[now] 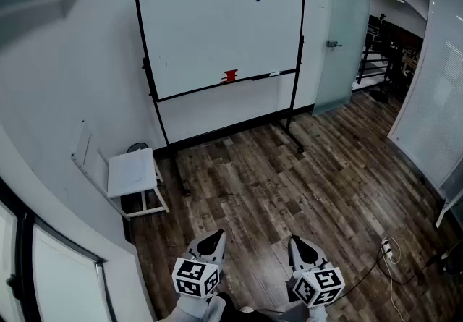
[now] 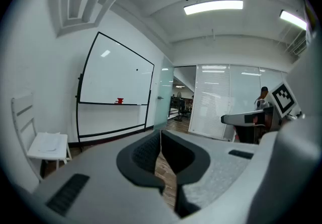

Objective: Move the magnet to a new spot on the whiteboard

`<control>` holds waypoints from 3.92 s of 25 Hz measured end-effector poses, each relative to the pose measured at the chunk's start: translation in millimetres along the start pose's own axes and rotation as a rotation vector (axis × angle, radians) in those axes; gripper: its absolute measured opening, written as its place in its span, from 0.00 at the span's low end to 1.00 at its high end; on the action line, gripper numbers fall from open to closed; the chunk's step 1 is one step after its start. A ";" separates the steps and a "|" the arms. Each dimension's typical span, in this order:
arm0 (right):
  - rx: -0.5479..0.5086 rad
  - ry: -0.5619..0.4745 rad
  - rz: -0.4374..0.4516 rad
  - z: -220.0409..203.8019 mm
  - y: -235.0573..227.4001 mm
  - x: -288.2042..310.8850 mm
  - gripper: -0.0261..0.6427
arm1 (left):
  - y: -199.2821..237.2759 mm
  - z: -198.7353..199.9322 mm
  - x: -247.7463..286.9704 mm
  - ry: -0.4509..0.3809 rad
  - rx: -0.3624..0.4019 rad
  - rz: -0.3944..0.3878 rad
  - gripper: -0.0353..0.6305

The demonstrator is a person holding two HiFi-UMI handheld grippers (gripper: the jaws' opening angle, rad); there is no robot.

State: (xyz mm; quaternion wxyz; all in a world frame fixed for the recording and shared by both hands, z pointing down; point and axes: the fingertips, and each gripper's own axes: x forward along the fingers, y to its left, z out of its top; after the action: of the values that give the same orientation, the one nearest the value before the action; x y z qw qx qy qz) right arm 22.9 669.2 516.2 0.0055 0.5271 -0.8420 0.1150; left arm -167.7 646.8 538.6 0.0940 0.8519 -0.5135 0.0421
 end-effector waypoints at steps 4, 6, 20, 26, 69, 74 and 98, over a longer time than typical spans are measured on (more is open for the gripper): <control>0.004 -0.008 -0.004 -2.0 5.4 -12.5 0.08 | -1.5 0.1 -18.0 -0.010 0.012 0.015 0.08; 0.002 -0.025 0.003 0.2 10.3 -16.4 0.08 | -2.2 0.5 -24.7 -0.013 0.015 0.020 0.08; 0.000 -0.026 0.036 -3.6 33.7 -24.7 0.08 | -0.2 -7.9 -50.9 -0.011 -0.002 0.047 0.11; 0.007 -0.010 0.037 -8.4 34.3 -17.5 0.08 | 0.8 -11.8 -46.3 -0.010 -0.024 0.037 0.33; -0.060 0.032 0.013 77.0 -81.9 254.3 0.08 | 164.8 82.1 202.2 -0.049 -0.033 0.056 0.37; -0.056 0.026 -0.001 80.3 -89.9 285.4 0.08 | 187.2 85.5 224.4 -0.046 -0.028 0.048 0.37; -0.014 0.043 -0.002 73.6 -103.7 374.4 0.08 | 242.1 80.2 278.0 0.013 -0.001 0.031 0.37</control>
State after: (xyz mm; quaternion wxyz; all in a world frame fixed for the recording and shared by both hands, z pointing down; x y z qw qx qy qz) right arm -43.0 279.3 512.9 0.0274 0.5252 -0.8420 0.1204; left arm -253.1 279.4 535.2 0.0973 0.8434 -0.5261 0.0490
